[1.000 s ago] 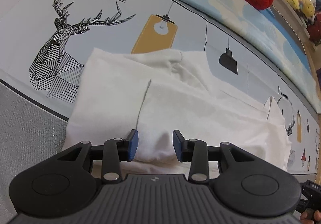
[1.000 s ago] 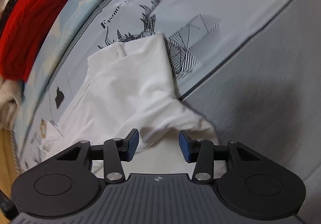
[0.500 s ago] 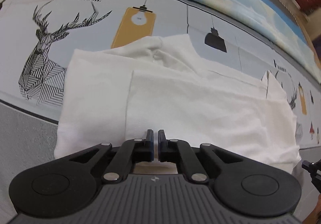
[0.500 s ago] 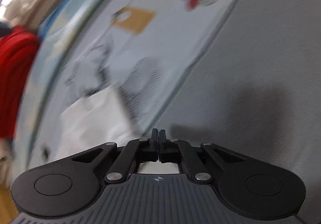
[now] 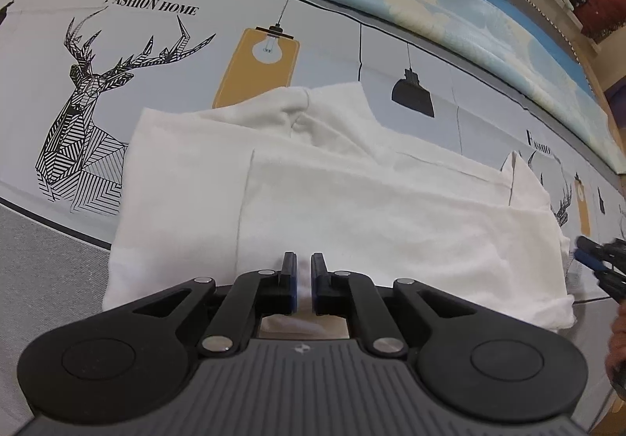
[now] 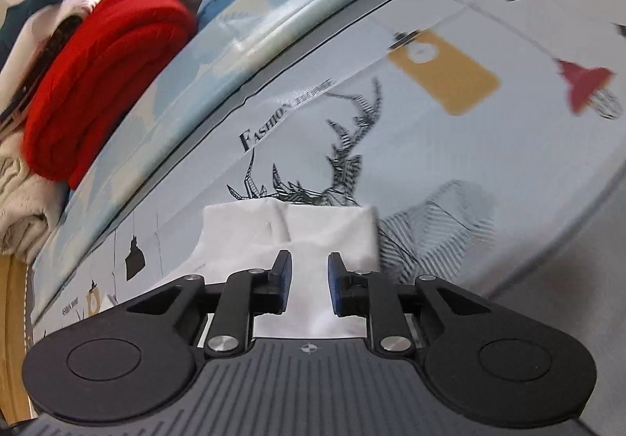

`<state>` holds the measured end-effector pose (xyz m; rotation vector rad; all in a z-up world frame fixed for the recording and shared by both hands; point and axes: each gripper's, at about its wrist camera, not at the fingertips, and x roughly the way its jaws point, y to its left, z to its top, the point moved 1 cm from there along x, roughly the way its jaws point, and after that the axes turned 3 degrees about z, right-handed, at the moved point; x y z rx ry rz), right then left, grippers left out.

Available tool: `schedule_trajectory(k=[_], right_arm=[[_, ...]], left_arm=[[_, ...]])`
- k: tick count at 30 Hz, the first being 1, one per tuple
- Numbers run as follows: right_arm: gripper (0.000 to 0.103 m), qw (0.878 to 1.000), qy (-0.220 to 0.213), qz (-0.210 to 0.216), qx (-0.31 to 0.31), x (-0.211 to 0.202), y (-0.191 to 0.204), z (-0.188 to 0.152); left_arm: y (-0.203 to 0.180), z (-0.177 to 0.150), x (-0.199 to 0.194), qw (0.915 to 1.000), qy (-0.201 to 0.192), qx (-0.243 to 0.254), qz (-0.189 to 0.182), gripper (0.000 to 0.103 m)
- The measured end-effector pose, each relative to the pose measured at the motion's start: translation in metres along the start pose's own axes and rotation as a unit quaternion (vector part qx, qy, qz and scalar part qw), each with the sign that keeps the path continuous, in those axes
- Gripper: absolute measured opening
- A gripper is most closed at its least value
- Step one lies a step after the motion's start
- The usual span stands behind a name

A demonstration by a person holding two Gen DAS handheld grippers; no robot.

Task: Fold small clothes
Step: 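Smooth the folded shirt with the right tool while the left tool hovers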

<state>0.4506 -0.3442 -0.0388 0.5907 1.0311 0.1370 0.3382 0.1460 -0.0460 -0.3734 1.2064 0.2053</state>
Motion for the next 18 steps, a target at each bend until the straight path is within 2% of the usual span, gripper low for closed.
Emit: schedule_trajectory(k=[2,4,9,11,12,13,14,18], right_arm=[[0.026,1.0,0.007,-0.009,0.002,0.012,-0.001,0.004],[0.042,1.0,0.016,-0.023,0.013,0.028,-0.002,0.009],[0.043,0.999,0.021,-0.044,0.008,0.051,0.0,0.019],[0.037,0.998,0.023,-0.061,-0.011,0.055,0.007,0.02],[0.016,0.997,0.022,-0.076,-0.025,0.056,0.011,0.019],[0.0,0.993,0.02,-0.102,-0.049,0.058,0.015,0.017],[0.0,0.99,0.019,-0.12,-0.073,0.059,0.019,0.016],[0.0,0.989,0.011,-0.113,-0.091,0.053,0.023,0.021]], left_arm=[[-0.001,0.0,0.0,1.0,0.0,0.0,-0.001,0.007],[-0.004,0.001,0.0,1.0,0.001,0.001,-0.004,0.007],[-0.007,0.003,0.002,1.0,0.001,0.002,-0.006,0.011],[-0.008,0.003,0.003,1.0,0.001,0.004,-0.005,0.011],[-0.008,0.004,0.004,1.0,0.001,0.004,-0.004,0.011],[-0.007,0.004,0.004,1.0,0.001,0.005,-0.003,0.011],[-0.007,0.004,0.004,1.0,0.001,0.005,-0.003,0.011],[-0.006,0.004,0.003,1.0,-0.001,0.006,-0.003,0.011]])
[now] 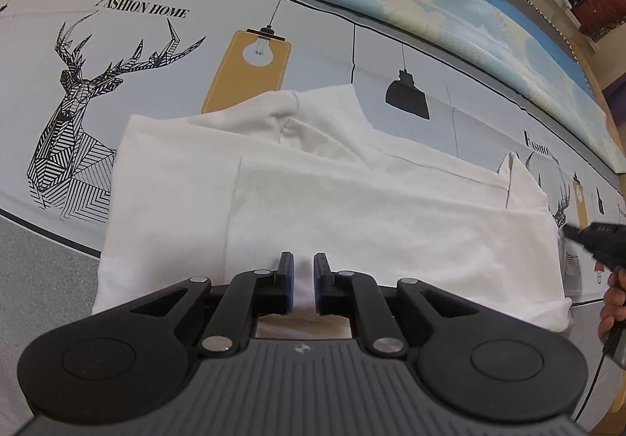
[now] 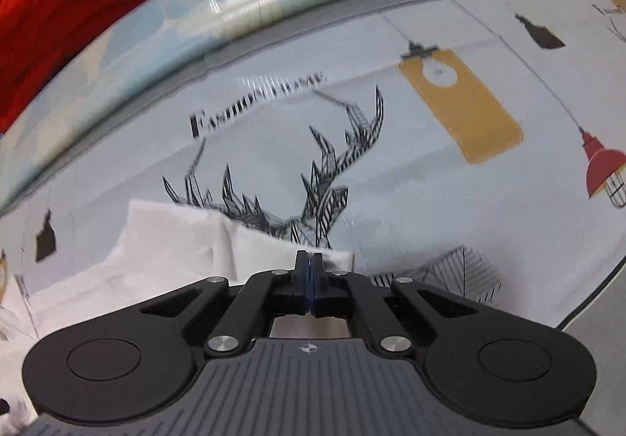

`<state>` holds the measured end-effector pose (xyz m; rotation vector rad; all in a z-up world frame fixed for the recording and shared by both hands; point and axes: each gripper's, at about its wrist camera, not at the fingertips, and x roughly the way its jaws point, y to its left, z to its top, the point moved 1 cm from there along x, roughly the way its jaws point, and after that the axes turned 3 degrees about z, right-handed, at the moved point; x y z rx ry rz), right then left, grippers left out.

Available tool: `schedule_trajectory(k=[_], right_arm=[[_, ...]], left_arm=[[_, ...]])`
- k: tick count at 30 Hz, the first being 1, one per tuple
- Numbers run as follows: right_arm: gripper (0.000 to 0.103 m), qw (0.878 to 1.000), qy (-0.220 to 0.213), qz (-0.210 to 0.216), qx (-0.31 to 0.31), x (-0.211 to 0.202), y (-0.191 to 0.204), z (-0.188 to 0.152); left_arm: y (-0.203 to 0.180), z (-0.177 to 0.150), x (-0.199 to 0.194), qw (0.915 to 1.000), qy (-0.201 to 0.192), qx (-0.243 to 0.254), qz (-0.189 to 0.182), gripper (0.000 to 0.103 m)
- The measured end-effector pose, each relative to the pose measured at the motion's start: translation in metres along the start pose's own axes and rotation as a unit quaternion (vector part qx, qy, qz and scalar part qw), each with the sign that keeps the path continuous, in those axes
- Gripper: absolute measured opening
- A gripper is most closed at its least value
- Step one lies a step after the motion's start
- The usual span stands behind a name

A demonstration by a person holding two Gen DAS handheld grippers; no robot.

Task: Fold small clothes
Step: 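Smooth the folded shirt with the right tool while the left tool hovers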

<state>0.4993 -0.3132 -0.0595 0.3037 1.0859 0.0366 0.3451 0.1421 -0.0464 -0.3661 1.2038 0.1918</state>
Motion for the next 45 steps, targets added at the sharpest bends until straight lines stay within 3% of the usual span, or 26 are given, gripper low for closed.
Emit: schedule_trajectory(k=[4,7,11,13,15,20,24,26,27,28,30,33,37,39,43,45], right_arm=[[0.0,0.997,-0.075,-0.013,0.005,-0.021,-0.013,0.016],[0.0,0.995,-0.096,0.003,0.024,-0.028,-0.03,0.023],[0.004,0.992,-0.061,0.111,-0.029,-0.022,-0.028,0.022],[0.028,0.982,-0.043,0.149,-0.109,-0.02,-0.016,0.014],[0.04,0.975,-0.022,0.141,-0.173,-0.015,-0.006,0.004],[0.04,0.961,0.008,0.099,-0.258,0.002,-0.001,-0.011],[0.041,0.949,0.002,0.09,-0.302,0.001,0.002,-0.022],[0.033,0.944,-0.002,0.086,-0.32,-0.001,0.006,-0.029],[0.007,0.941,-0.001,0.088,-0.328,-0.001,0.007,-0.029],[0.002,0.937,0.001,0.093,-0.335,-0.003,0.01,-0.028],[0.001,0.936,0.004,0.103,-0.338,-0.007,0.012,-0.024],[0.001,0.945,-0.018,0.131,-0.3,-0.015,0.004,-0.008],[0.001,0.972,-0.052,0.098,-0.209,-0.018,-0.02,0.015],[0.001,0.978,-0.057,0.059,-0.193,-0.016,-0.027,0.018],[0.006,0.984,-0.056,0.028,-0.164,-0.018,-0.039,0.021],[0.006,0.985,-0.042,0.072,-0.151,-0.026,-0.041,0.022]], left_arm=[[0.001,0.0,-0.003,1.0,-0.002,-0.002,-0.002,0.011],[0.003,0.001,-0.004,1.0,-0.002,-0.001,-0.004,0.011],[0.005,0.002,-0.005,1.0,-0.002,-0.003,-0.005,0.011],[0.006,0.002,-0.005,1.0,-0.001,-0.003,-0.004,0.013],[0.006,0.002,-0.005,1.0,0.0,-0.003,-0.003,0.016],[0.008,0.001,-0.005,1.0,0.002,-0.004,-0.003,0.016],[0.008,0.003,-0.004,1.0,0.001,-0.006,-0.002,0.016],[0.007,0.003,-0.003,1.0,0.001,-0.007,-0.002,0.016],[0.006,0.003,-0.003,1.0,0.001,-0.006,-0.002,0.016],[0.005,0.003,-0.003,1.0,0.001,-0.004,-0.003,0.016],[0.004,0.003,-0.002,1.0,0.002,-0.002,-0.004,0.016],[0.005,0.003,-0.002,1.0,0.002,-0.002,-0.003,0.016],[0.006,0.003,-0.002,1.0,0.0,-0.002,-0.002,0.016],[0.007,0.003,-0.003,1.0,0.0,-0.001,-0.002,0.016],[0.009,0.004,-0.004,1.0,-0.001,-0.001,-0.005,0.016],[0.01,0.004,-0.005,1.0,-0.001,-0.002,-0.006,0.016]])
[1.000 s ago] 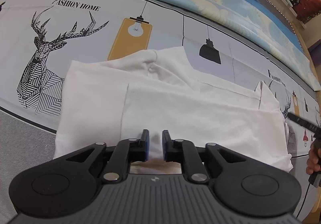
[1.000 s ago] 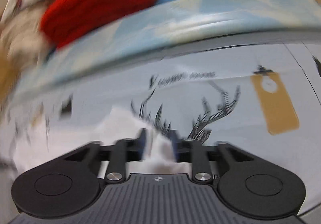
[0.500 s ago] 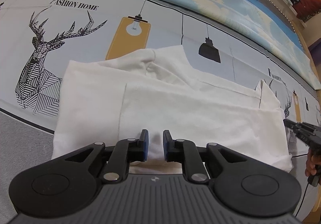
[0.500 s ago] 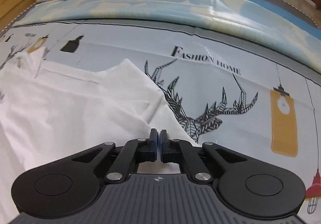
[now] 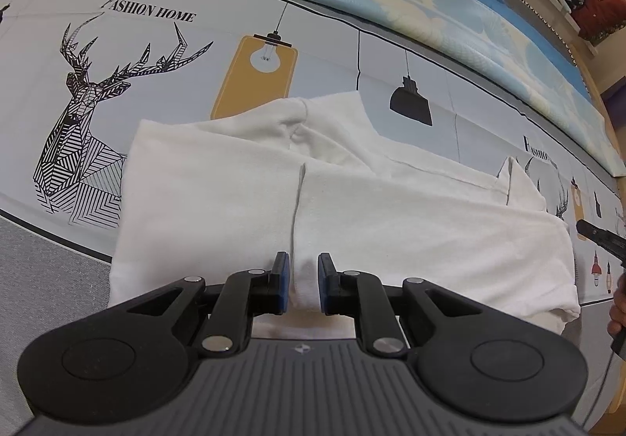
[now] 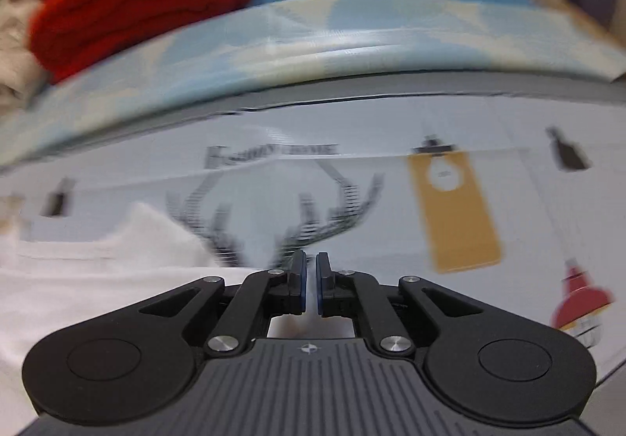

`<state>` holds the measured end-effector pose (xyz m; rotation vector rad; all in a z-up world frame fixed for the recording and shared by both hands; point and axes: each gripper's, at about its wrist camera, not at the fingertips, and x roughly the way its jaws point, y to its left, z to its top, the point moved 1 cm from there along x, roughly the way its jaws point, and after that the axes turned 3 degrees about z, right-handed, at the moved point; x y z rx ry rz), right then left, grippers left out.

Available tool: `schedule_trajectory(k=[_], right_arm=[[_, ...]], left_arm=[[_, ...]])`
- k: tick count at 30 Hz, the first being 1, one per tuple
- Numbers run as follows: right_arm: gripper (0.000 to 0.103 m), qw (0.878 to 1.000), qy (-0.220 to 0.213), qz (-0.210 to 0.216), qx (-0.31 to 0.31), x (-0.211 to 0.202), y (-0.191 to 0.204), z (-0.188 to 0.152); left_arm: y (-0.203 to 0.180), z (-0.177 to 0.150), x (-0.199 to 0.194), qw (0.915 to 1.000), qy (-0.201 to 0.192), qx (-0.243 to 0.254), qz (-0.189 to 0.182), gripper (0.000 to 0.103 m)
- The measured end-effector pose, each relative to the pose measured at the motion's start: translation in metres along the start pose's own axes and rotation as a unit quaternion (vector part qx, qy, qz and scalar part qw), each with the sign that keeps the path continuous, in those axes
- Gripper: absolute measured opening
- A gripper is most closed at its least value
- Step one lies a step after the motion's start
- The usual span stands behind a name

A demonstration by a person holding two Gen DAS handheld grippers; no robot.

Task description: Fold small clothes

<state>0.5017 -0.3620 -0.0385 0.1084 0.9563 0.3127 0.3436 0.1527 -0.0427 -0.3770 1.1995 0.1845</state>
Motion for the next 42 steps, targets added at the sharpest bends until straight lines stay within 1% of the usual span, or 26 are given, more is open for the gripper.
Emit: schedule_trajectory(k=[2,4,6,7,8,10,13,15,16,18,19,20,21,22,23,24,26,29,30,31,33,35,36,38,40,42], right_arm=[[0.007,0.999,0.001,0.048,-0.011,-0.011,0.006,-0.001],[0.01,0.993,0.012,0.103,-0.048,-0.019,0.023,-0.007],[0.018,0.981,0.056,0.158,-0.1,-0.023,0.04,-0.022],[0.019,0.973,0.093,0.168,-0.128,-0.021,0.046,-0.034],[0.019,0.965,0.133,0.158,-0.159,-0.017,0.05,-0.048],[0.016,0.952,0.196,0.088,-0.217,-0.006,0.048,-0.073],[0.016,0.958,0.192,0.089,-0.196,-0.023,0.044,-0.069],[0.019,0.959,0.158,0.08,-0.22,-0.041,0.05,-0.066],[0.02,0.963,0.136,0.09,-0.214,-0.049,0.05,-0.063],[0.023,0.97,0.11,0.117,-0.181,-0.054,0.046,-0.06],[0.029,0.974,0.109,0.11,-0.165,-0.05,0.042,-0.063],[0.032,0.978,0.117,0.075,-0.153,-0.041,0.038,-0.069],[0.039,0.98,0.135,0.03,-0.145,-0.031,0.032,-0.075],[0.053,0.979,0.151,-0.013,-0.136,-0.023,0.027,-0.083],[0.055,0.984,0.132,-0.023,-0.119,-0.027,0.024,-0.086],[0.052,0.987,0.121,-0.022,-0.1,-0.035,0.023,-0.086],[0.051,0.99,0.097,-0.034,-0.095,-0.053,0.027,-0.085],[0.051,0.993,0.033,-0.05,-0.104,-0.094,0.04,-0.084],[0.052,0.994,0.013,-0.05,-0.1,-0.109,0.045,-0.085],[0.052,0.994,-0.006,-0.05,-0.096,-0.122,0.048,-0.086],[0.052,0.995,-0.038,-0.043,-0.086,-0.15,0.058,-0.092],[0.052,0.995,-0.064,-0.027,-0.076,-0.176,0.067,-0.098],[0.052,0.994,-0.075,-0.02,-0.075,-0.189,0.071,-0.104],[0.052,0.992,-0.1,-0.014,-0.079,-0.215,0.084,-0.117],[0.053,0.988,-0.129,-0.015,-0.079,-0.243,0.095,-0.138],[0.054,0.987,-0.144,-0.005,-0.066,-0.26,0.1,-0.162]], left_arm=[[-0.001,0.0,0.001,1.0,0.0,0.001,-0.002,0.016],[-0.003,-0.001,0.004,0.9999,0.003,0.008,-0.008,0.016],[-0.003,-0.005,0.011,0.9997,0.014,0.021,-0.008,0.016],[-0.002,-0.007,0.016,0.9993,0.023,0.028,0.003,0.016],[0.0,-0.01,0.02,0.9988,0.031,0.036,0.015,0.016],[0.005,-0.012,0.022,0.9983,0.036,0.036,0.029,0.016],[0.008,-0.011,0.009,0.9993,0.016,0.032,0.009,0.017],[0.007,-0.011,0.005,0.9994,0.005,0.035,-0.003,0.019],[0.006,-0.012,0.007,0.9992,0.006,0.039,-0.003,0.02],[0.006,-0.019,0.019,0.9984,0.023,0.048,0.017,0.02],[0.005,-0.023,0.025,0.9976,0.032,0.055,0.029,0.02],[0.004,-0.026,0.028,0.9965,0.038,0.063,0.039,0.02],[0.003,-0.028,0.028,0.9959,0.035,0.071,0.043,0.02],[0.001,-0.03,0.024,0.9957,0.03,0.077,0.043,0.02],[0.0,-0.031,0.019,0.9956,0.024,0.081,0.042,0.02],[-0.002,-0.032,0.01,0.9955,0.011,0.086,0.038,0.02],[-0.005,-0.035,-0.003,0.9944,-0.013,0.101,0.028,0.024],[-0.015,-0.044,-0.027,0.9891,-0.056,0.134,0.021,0.04],[-0.018,-0.049,-0.036,0.9859,-0.074,0.148,0.025,0.049],[-0.022,-0.054,-0.044,0.9827,-0.091,0.159,0.029,0.052],[-0.025,-0.064,-0.061,0.9774,-0.119,0.173,0.024,0.052],[-0.026,-0.074,-0.08,0.9746,-0.14,0.175,0.003,0.057],[-0.028,-0.083,-0.094,0.9732,-0.15,0.174,-0.007,0.062],[-0.027,-0.097,-0.12,0.9698,-0.176,0.167,-0.02,0.064],[-0.024,-0.112,-0.146,0.9673,-0.197,0.156,-0.034,0.073],[-0.022,-0.131,-0.172,0.9632,-0.218,0.152,-0.042,0.077]])
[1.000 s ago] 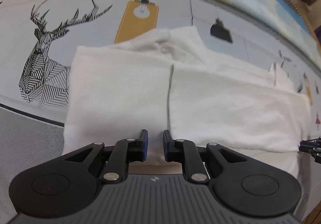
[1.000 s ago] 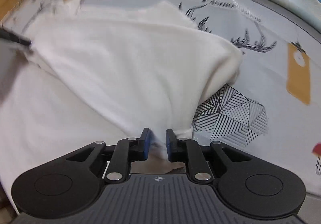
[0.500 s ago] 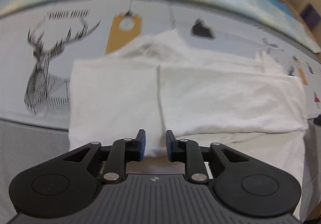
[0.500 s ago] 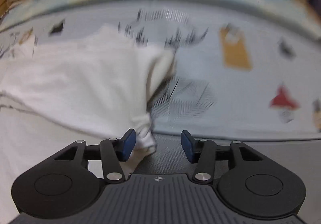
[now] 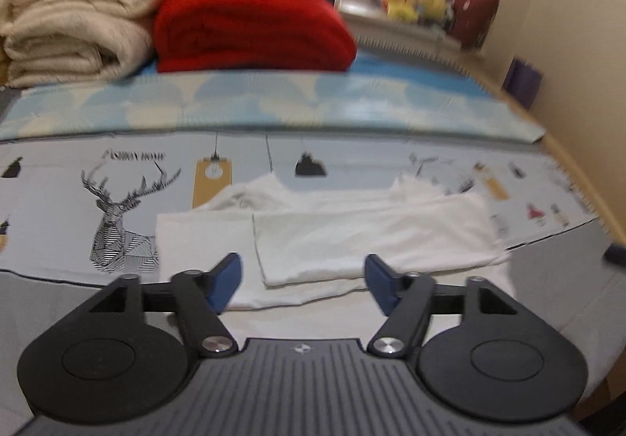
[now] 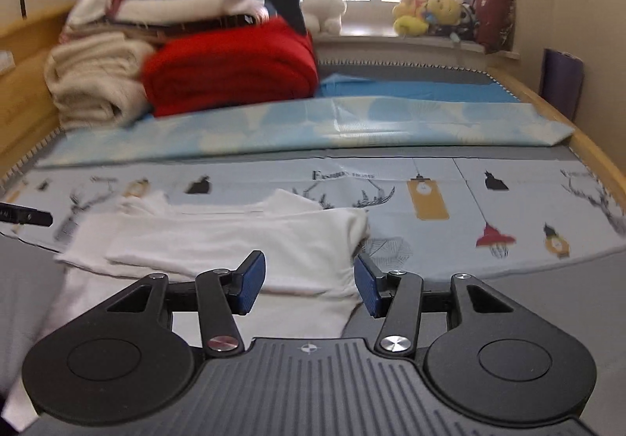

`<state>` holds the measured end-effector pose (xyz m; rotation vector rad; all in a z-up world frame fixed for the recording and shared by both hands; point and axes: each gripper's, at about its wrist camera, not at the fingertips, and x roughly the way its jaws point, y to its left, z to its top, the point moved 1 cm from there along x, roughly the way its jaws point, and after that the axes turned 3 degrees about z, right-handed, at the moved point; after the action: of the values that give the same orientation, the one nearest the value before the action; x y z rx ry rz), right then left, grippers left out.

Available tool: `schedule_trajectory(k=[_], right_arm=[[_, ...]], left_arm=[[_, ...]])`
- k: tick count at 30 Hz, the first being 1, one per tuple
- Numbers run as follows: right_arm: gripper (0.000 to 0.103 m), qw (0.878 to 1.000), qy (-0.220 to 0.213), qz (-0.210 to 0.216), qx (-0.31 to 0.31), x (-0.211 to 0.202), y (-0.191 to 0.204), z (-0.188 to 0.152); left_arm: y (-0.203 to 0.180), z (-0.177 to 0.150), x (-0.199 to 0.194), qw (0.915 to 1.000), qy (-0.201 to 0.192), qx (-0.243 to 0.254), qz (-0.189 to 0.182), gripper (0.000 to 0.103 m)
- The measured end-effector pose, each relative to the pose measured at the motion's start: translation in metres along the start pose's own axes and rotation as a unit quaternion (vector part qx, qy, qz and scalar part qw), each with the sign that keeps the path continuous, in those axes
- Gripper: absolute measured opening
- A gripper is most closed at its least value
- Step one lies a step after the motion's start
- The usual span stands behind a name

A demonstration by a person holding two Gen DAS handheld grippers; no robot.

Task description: Fold small clothes

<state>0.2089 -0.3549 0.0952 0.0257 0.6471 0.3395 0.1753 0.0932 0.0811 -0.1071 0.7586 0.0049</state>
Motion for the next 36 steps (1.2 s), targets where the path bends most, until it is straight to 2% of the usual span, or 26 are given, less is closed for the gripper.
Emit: schedule_trajectory(k=[5,8,10,11,14,17,20,21,22,23,24,26,28,32,36], right_arm=[[0.062,0.999,-0.002,0.014,0.033,-0.035,0.014,-0.058],[0.062,0.999,0.01,-0.007,0.046,-0.039,0.017,-0.096],[0.062,0.996,0.038,-0.035,0.067,-0.035,0.014,-0.118],[0.062,0.994,0.058,-0.042,0.083,-0.032,0.012,-0.122],[0.061,0.996,0.038,-0.033,0.074,-0.035,0.016,-0.116],[0.061,0.996,0.046,-0.034,0.068,-0.035,0.018,-0.119],[0.061,0.994,0.07,-0.034,0.073,-0.029,0.018,-0.123],[0.061,0.994,0.078,-0.039,0.068,-0.025,0.019,-0.125],[0.061,0.993,0.086,-0.042,0.063,-0.022,0.02,-0.126],[0.061,0.992,0.097,-0.046,0.06,-0.016,0.021,-0.128],[0.061,0.991,0.11,-0.05,0.055,-0.011,0.021,-0.132],[0.061,0.985,0.155,-0.063,0.041,0.003,0.02,-0.143],[0.061,0.978,0.189,-0.075,0.039,0.013,0.017,-0.152],[0.061,0.971,0.224,-0.075,0.037,0.019,0.012,-0.164],[0.063,0.958,0.269,-0.083,0.055,0.024,0.002,-0.177]], left_arm=[[-0.01,-0.042,-0.061,0.9997,-0.025,0.006,0.001,0.08],[-0.011,-0.086,-0.075,0.9993,-0.027,0.01,0.025,0.08],[-0.01,-0.114,-0.075,0.9991,-0.009,0.002,0.041,0.08],[-0.008,-0.127,-0.073,0.9988,0.009,-0.004,0.049,0.08],[-0.006,-0.146,-0.069,0.9941,0.075,-0.017,0.076,0.08],[0.004,-0.151,-0.071,0.9916,0.082,-0.018,0.099,0.083],[0.033,-0.163,-0.064,0.9888,0.086,-0.063,0.104,0.085],[0.043,-0.168,-0.061,0.9878,0.088,-0.084,0.097,0.081],[0.053,-0.175,-0.055,0.9861,0.097,-0.102,0.088,0.065],[0.063,-0.178,-0.045,0.979,0.137,-0.121,0.091,0.049],[0.07,-0.182,-0.039,0.9732,0.16,-0.142,0.085,0.031],[0.075,-0.183,-0.037,0.9722,0.164,-0.155,0.063,0.031],[0.074,-0.187,-0.033,0.9694,0.184,-0.149,0.066,0.034],[0.067,-0.2,-0.023,0.9606,0.236,-0.132,0.065,0.046],[0.058,-0.209,-0.017,0.9572,0.265,-0.095,0.066,0.048]])
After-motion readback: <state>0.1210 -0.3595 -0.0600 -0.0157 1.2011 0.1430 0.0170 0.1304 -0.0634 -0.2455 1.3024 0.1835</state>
